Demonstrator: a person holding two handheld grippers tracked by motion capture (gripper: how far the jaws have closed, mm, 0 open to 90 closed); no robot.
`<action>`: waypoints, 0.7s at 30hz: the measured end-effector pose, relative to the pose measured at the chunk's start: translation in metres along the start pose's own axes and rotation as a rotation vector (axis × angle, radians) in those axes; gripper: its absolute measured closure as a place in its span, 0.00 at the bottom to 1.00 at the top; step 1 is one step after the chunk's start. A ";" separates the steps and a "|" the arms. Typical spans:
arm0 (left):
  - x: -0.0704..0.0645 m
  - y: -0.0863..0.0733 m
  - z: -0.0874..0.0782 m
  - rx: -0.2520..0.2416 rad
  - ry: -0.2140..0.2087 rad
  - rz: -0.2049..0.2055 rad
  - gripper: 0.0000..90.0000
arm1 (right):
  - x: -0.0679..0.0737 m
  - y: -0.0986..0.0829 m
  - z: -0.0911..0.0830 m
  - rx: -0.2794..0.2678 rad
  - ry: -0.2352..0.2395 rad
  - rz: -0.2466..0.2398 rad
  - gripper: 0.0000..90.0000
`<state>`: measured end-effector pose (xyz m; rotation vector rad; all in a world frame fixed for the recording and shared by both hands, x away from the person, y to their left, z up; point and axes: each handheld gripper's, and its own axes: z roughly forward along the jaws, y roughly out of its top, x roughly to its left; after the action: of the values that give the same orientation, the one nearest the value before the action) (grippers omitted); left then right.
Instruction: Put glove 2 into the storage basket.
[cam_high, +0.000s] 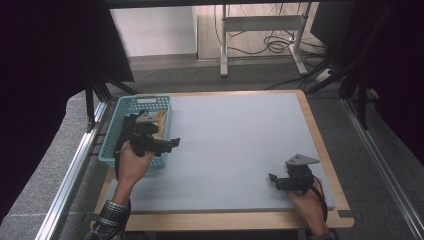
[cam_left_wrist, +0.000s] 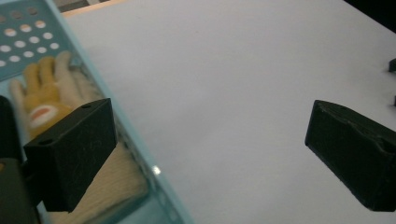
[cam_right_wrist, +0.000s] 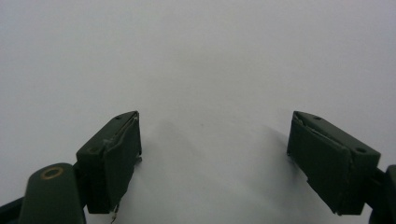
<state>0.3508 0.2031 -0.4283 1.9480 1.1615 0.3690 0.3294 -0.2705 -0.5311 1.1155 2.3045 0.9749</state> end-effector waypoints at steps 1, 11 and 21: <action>-0.002 0.000 0.001 -0.003 -0.007 0.002 0.03 | 0.000 0.000 0.000 0.000 0.000 0.000 0.19; -0.026 -0.003 0.017 0.016 -0.049 0.055 0.02 | 0.000 0.000 0.000 -0.001 -0.001 -0.002 0.19; -0.048 -0.008 0.033 0.025 -0.085 0.087 0.02 | 0.000 0.000 0.000 -0.001 -0.001 -0.003 0.19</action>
<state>0.3400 0.1488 -0.4476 2.0207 1.0344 0.3158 0.3295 -0.2705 -0.5311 1.1122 2.3037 0.9737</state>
